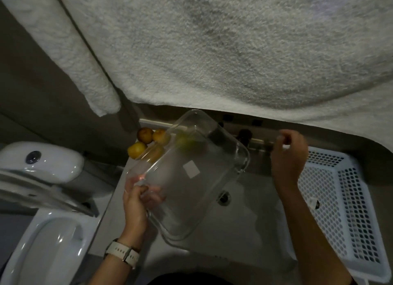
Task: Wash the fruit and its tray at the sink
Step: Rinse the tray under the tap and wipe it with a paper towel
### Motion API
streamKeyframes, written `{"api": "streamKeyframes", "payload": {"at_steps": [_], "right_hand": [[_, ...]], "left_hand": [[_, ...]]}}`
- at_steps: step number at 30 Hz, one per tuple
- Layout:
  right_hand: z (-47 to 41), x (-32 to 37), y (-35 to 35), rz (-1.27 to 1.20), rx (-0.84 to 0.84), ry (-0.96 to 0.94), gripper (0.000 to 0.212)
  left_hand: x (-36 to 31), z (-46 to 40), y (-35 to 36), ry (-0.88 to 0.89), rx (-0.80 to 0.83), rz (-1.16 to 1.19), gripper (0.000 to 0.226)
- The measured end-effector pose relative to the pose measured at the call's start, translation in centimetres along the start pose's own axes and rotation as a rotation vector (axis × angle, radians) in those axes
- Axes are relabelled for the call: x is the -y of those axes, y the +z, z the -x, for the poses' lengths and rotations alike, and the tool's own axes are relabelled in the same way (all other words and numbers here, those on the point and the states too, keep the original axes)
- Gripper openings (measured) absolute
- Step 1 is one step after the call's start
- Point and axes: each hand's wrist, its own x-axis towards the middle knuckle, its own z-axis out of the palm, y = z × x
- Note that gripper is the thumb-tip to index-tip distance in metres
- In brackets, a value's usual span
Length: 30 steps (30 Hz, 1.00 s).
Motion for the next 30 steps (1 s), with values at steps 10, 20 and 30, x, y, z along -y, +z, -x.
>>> {"api": "streamKeyframes", "payload": {"at_steps": [10,20,30], "right_hand": [[12.6,10.8,5.8,0.083,0.771,-0.385,0.031],[18.3,9.5,11.8,0.196,0.976,-0.458,0.049],[20.4,7.8,13.8,0.074,1.046,-0.256,0.046]], "left_hand": [[1.2,2.2,-6.9,0.007,-0.372,0.212,0.018],[6.4,1.4,-13.4,-0.073,-0.658,0.245,0.014],[10.1,-1.1,-15.8,-0.159,-0.675,0.059,0.014]]}}
